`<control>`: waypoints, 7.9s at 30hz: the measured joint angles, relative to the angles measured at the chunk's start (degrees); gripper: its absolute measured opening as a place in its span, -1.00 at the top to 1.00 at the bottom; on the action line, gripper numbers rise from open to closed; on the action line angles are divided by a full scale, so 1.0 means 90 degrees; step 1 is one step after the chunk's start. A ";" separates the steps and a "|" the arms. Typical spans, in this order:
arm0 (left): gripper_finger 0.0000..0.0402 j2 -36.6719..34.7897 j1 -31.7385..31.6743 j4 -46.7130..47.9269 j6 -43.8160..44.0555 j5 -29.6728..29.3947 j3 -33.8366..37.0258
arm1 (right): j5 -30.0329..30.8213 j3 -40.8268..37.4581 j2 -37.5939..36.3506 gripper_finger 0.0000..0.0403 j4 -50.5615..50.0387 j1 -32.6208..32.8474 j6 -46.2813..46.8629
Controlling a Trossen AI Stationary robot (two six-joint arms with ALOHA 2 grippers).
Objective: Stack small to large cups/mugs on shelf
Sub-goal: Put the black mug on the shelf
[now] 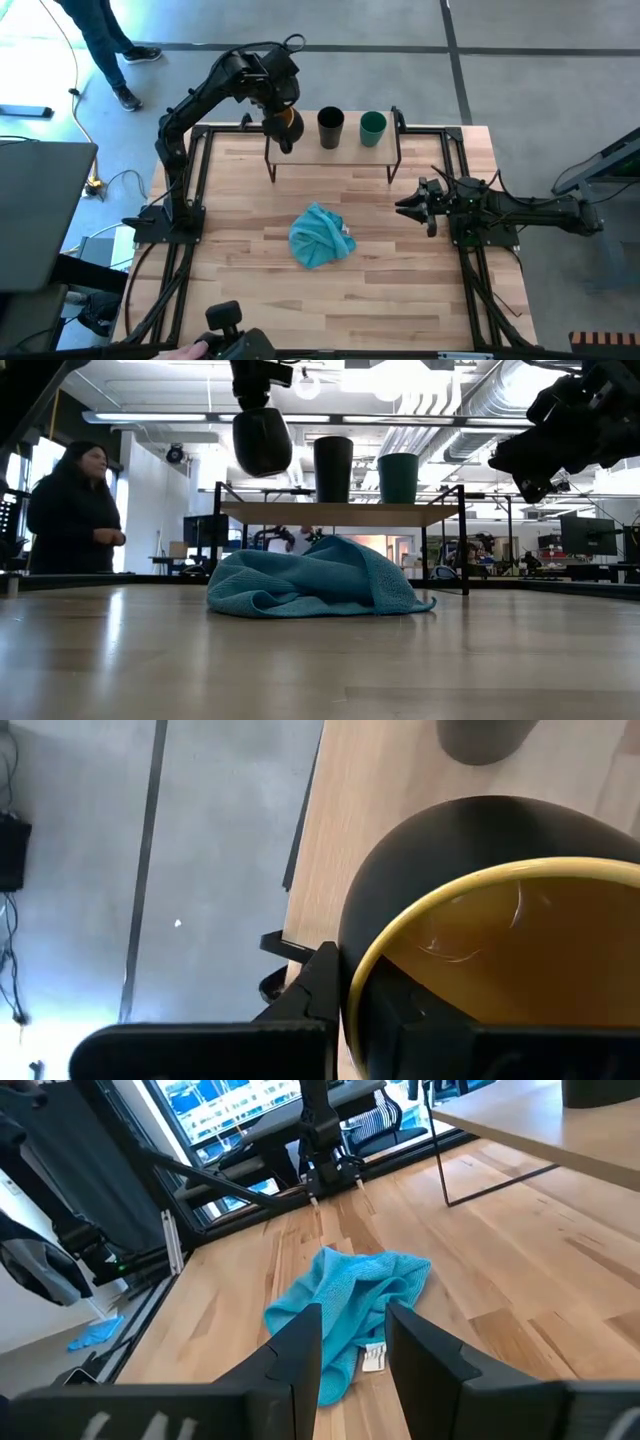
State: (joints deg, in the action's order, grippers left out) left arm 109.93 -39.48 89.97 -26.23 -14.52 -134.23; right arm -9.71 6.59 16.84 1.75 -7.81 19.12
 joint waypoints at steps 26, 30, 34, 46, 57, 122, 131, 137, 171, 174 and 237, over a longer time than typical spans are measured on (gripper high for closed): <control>0.99 0.0479 -0.0083 -0.0215 -0.0178 -0.0176 0.0002 | -0.0057 0.0000 0.0007 0.49 -0.0232 0.0000 -0.0128; 0.99 0.0505 -0.0076 -0.0209 -0.0204 -0.0258 0.0002 | -0.0062 0.0000 0.0009 0.49 -0.0283 0.0000 -0.0120; 0.99 0.0563 -0.0070 -0.0242 -0.0253 -0.0270 0.0002 | -0.0066 0.0000 0.0007 0.49 -0.0293 0.0000 -0.0115; 0.99 0.0760 -0.0070 -0.0251 -0.0319 -0.0296 0.0005 | -0.0066 0.0000 0.0007 0.49 -0.0334 0.0002 -0.0113; 0.99 0.0774 -0.0070 -0.0167 -0.0341 -0.0006 0.0005 | -0.0064 0.0000 0.0010 0.49 -0.0382 0.0000 -0.0132; 0.99 0.0831 -0.0197 -0.0195 -0.0537 0.0215 0.0004 | -0.0059 0.0000 0.0010 0.49 -0.0460 0.0002 0.0036; 0.99 0.0952 -0.0197 -0.0238 -0.0539 0.0163 0.0005 | -0.0059 0.0000 0.0010 0.49 -0.0484 0.0058 0.0052; 0.99 0.0952 -0.0197 -0.0260 -0.0554 0.0181 0.0005 | -0.0056 0.0000 0.0009 0.49 -0.0508 0.0315 0.0004; 0.90 0.0952 -0.0197 -0.0204 -0.0550 0.0330 0.0005 | 0.0082 0.0000 0.0007 0.49 -0.0504 0.0636 0.0176; 0.90 0.0958 -0.0197 -0.0184 -0.0556 0.0330 0.0005 | 0.0082 0.0000 0.0007 0.49 -0.0504 0.0636 0.0176; 0.15 0.0898 -0.0008 -0.0410 -0.0557 -0.0119 -0.0086 | 0.0048 0.0000 0.0007 0.49 -0.0552 0.0634 0.0191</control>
State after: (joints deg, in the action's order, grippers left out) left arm 118.01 -39.56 86.28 -31.24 -15.59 -135.01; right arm -9.27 6.59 16.91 -3.22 -2.11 20.84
